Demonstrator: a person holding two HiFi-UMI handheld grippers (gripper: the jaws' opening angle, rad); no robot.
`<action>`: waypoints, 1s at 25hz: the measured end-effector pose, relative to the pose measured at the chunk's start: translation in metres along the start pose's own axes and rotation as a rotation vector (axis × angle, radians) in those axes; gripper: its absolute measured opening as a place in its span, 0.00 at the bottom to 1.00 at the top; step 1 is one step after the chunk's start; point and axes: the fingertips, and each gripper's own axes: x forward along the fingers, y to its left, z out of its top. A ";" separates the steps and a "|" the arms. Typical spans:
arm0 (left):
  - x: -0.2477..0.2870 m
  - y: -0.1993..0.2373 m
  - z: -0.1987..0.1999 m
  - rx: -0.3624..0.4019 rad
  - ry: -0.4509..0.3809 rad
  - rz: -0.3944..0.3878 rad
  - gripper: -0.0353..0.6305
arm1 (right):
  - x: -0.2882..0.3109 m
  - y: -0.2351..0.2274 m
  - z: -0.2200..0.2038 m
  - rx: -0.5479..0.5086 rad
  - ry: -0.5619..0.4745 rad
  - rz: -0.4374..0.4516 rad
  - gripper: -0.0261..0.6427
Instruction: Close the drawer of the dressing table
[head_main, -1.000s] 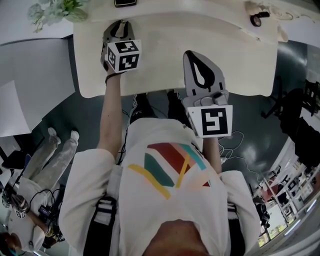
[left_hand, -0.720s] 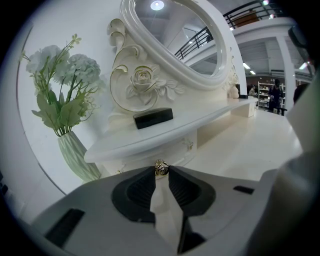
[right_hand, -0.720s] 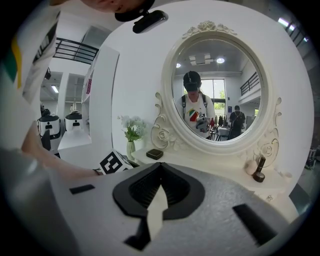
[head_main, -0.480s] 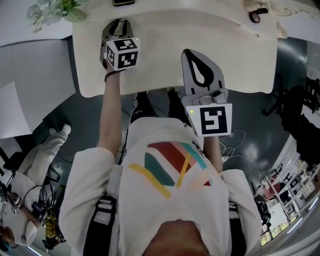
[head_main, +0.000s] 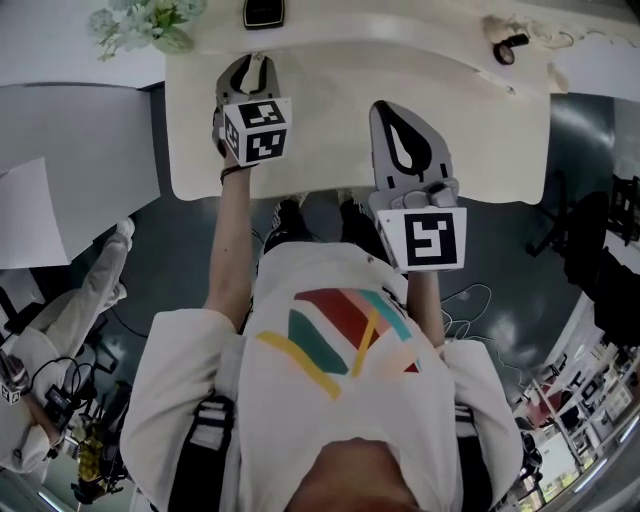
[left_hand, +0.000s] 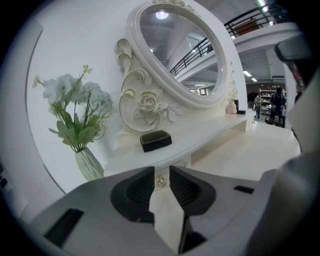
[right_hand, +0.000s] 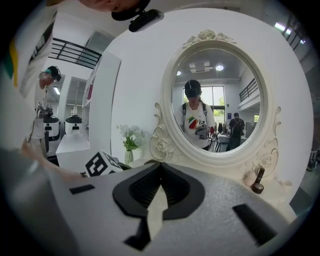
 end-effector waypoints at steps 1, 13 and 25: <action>-0.005 0.001 0.010 0.002 -0.022 0.006 0.19 | 0.001 -0.004 0.008 -0.009 -0.025 -0.006 0.04; -0.138 0.016 0.194 -0.052 -0.478 0.071 0.08 | -0.015 -0.032 0.104 -0.100 -0.310 -0.050 0.04; -0.253 -0.021 0.234 -0.116 -0.682 0.041 0.06 | -0.042 -0.028 0.112 -0.056 -0.362 -0.029 0.04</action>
